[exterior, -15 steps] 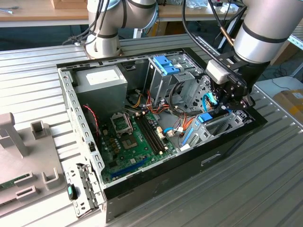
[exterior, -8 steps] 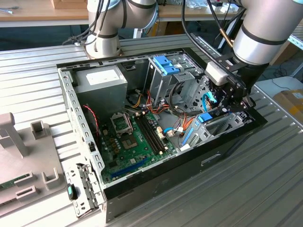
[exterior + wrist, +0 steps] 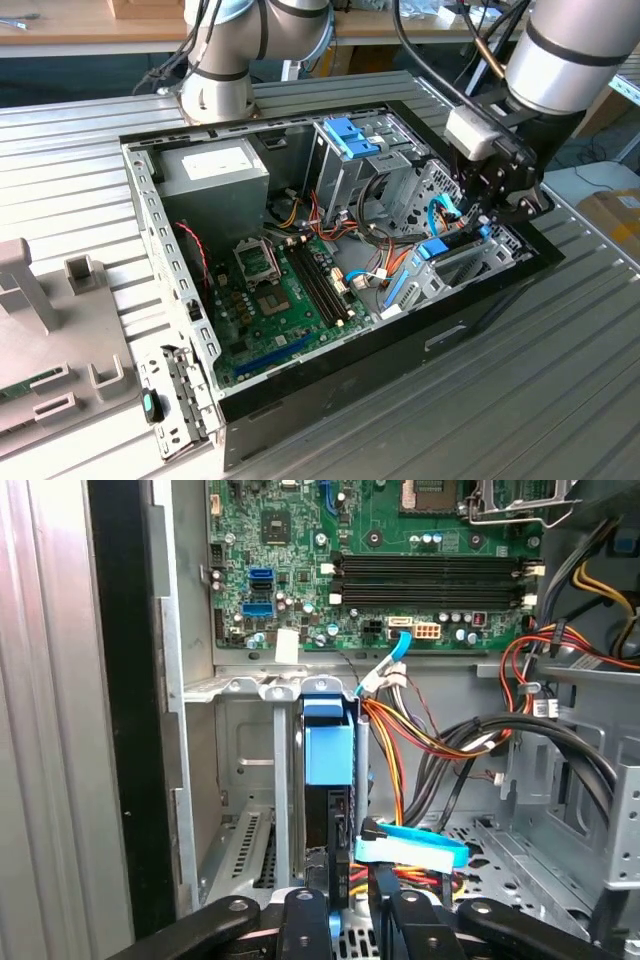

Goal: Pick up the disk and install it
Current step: 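Insert the first disk wire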

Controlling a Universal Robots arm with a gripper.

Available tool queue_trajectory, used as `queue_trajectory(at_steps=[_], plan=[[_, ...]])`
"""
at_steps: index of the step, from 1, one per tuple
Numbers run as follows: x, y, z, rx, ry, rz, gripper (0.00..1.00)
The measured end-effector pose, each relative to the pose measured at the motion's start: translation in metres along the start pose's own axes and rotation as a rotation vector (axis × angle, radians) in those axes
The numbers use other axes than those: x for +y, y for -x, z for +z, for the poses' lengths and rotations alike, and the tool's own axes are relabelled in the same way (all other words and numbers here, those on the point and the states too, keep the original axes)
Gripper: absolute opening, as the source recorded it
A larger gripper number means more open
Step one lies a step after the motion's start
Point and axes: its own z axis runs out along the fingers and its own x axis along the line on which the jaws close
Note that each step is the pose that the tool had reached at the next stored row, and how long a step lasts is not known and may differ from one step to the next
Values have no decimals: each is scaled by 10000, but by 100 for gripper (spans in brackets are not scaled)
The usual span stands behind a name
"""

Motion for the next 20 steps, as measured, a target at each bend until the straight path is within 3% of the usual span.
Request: queue_trajectory(at_steps=[4, 8, 9, 10, 12, 15, 16, 18, 20], plan=[[-20, 1, -126, -1, 0, 1, 30], [-23, 1, -139, -1, 0, 0, 30], [-27, 4, -139, 69, 16, -11, 30], [-45, 7, -134, 125, 112, -9, 30], [-56, 14, -134, 159, 227, -1, 30], [-66, 40, -131, 169, 577, 26, 30], [-77, 47, -129, 170, 719, 30, 30], [-112, 54, -124, 131, 1163, 33, 30], [-117, 54, -123, 128, 1210, 35, 30]])
